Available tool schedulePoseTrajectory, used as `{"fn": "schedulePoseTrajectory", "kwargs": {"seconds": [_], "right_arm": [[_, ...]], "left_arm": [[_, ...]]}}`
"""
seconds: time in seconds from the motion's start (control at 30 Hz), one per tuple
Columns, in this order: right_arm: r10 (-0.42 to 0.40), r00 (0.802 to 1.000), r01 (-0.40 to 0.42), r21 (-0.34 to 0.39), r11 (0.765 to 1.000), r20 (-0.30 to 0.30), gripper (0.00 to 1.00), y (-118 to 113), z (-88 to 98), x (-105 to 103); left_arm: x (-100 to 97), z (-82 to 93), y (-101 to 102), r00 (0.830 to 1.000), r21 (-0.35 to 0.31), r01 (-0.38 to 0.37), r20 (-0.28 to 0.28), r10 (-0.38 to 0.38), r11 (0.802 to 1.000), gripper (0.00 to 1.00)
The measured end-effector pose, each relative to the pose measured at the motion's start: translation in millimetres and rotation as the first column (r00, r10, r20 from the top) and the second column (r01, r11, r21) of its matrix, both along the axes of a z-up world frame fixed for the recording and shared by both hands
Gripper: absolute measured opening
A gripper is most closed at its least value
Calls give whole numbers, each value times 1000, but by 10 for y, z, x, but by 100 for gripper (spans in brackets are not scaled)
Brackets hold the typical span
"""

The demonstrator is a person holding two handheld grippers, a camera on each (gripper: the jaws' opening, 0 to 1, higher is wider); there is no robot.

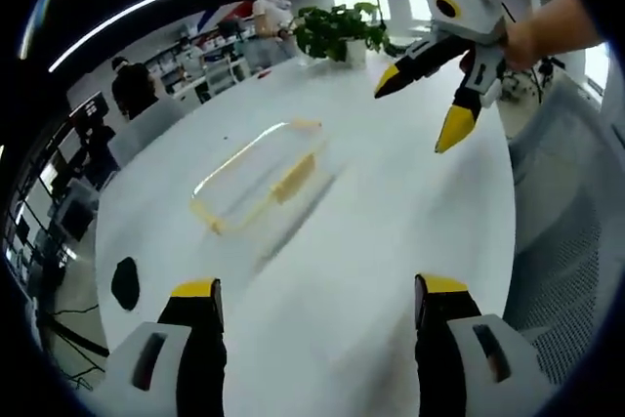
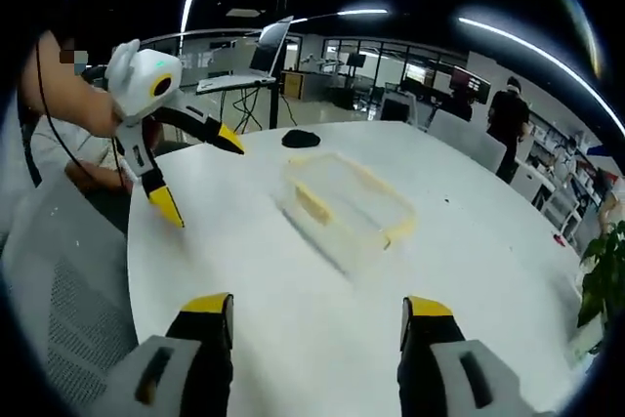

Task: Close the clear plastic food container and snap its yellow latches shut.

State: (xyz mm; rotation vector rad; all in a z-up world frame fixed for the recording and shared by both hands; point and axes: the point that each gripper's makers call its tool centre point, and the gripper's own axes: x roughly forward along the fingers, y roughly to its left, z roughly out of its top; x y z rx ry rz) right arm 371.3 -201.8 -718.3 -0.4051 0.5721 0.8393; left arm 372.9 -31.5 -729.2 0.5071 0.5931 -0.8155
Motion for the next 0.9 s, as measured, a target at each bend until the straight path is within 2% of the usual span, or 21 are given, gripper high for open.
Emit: {"fn": "schedulePoseTrajectory", "kwargs": {"seconds": [0.27,0.6,0.9], "right_arm": [[-39,999,39,31,999,0,68,-81,4,-111],[-81,997,81,55,995,4,69,-165,4,-276],[-120,993,119,60,991,4,69,-321,-28,-428]], "left_arm": [[-130,-40,53,1000,-12,-16,-5,16,1000,78],[-262,27,94,998,-48,-58,10,58,997,78],[-444,-32,152,997,-50,-73,7,74,996,78]]}}
